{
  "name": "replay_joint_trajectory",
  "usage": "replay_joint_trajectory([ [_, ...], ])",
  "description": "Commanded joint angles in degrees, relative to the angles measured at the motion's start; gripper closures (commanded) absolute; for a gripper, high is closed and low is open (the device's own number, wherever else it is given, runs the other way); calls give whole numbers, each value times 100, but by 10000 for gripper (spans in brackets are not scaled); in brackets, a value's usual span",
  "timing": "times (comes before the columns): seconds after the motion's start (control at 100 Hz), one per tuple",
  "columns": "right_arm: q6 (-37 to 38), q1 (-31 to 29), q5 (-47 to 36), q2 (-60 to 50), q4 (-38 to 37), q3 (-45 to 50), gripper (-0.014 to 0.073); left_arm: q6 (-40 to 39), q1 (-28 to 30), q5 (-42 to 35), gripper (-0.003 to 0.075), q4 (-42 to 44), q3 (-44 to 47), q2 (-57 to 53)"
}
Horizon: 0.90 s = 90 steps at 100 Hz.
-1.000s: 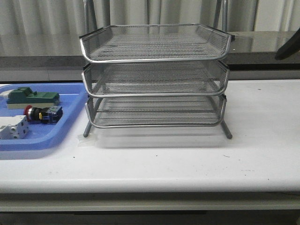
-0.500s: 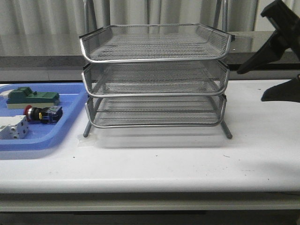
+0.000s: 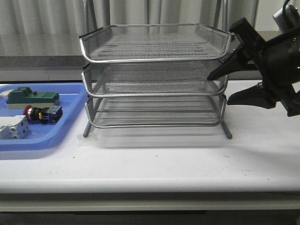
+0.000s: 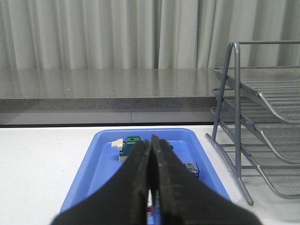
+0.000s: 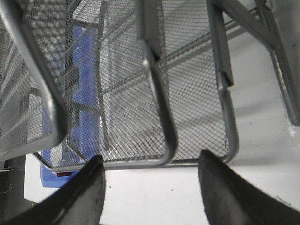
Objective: Place button on rack with both arms
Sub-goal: 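Reach the right gripper to the middle mesh tier's front edge and grasp it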
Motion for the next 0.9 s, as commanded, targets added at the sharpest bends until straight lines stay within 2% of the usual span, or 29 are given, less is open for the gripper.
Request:
replay_joint_trajectory([
  [0.0,-110,-18,405,-32,423,-302,149,-58,-57,-433,741,-26,192,-179],
  [0.25,-110,-18,646,373,423,-654,165,-58,-57,-433,741,-26,192,-179],
  [0.37,-110,-18,748,516,423,-677,258,-58,-57,-433,741,-26,192,-179],
  [0.63,-129,-18,764,581,418,-671,523,-58,-57,-433,741,-26,192,-179],
  [0.7,-129,-18,765,581,388,-644,559,-58,-57,-433,741,-26,192,-179],
  [0.89,-129,-18,816,581,175,-447,569,-58,-57,-433,741,-26,192,-179],
])
